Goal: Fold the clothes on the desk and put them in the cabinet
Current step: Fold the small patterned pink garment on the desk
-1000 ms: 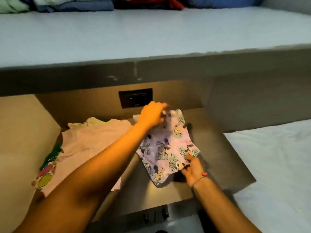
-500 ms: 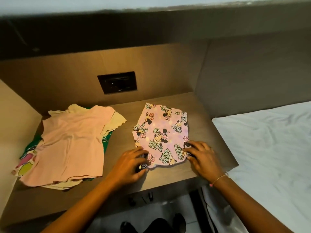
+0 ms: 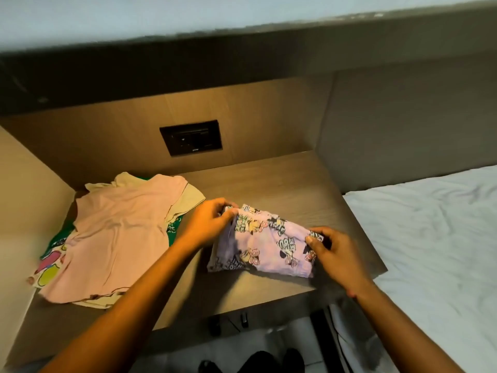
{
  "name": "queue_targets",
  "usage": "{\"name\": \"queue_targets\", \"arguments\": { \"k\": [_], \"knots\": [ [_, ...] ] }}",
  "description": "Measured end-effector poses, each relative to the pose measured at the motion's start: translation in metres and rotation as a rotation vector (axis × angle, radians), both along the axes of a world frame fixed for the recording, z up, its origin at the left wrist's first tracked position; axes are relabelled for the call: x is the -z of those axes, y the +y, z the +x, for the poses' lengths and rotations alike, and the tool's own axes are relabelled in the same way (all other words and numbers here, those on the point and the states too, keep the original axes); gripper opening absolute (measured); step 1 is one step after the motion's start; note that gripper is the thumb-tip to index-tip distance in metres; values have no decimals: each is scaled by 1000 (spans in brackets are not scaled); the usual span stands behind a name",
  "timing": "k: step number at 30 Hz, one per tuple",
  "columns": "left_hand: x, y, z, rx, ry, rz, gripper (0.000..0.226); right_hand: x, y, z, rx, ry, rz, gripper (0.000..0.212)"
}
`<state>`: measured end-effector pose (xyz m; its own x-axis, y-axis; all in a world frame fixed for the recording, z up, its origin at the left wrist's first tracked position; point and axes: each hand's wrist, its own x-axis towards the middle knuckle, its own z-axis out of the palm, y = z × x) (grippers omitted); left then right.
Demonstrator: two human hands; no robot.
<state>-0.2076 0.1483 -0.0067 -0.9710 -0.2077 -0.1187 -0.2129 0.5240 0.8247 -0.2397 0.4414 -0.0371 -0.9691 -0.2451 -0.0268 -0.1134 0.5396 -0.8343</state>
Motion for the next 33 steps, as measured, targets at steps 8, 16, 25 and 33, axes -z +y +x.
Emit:
{"name": "queue_targets", "arguments": {
  "k": [8,16,25,33],
  "knots": [
    [30,56,-22,-1,34,-652,53,25,-10,-28,-53,304,412,37],
    [90,32,23,377,-99,-889,67,36,1,-22,-396,273,652,47],
    [56,-19,13,569,-1,-880,58,21,-33,23,-565,247,593,60],
    [79,5,100,532,92,-616,74,37,-17,18,-813,330,608,84]
  ]
}}
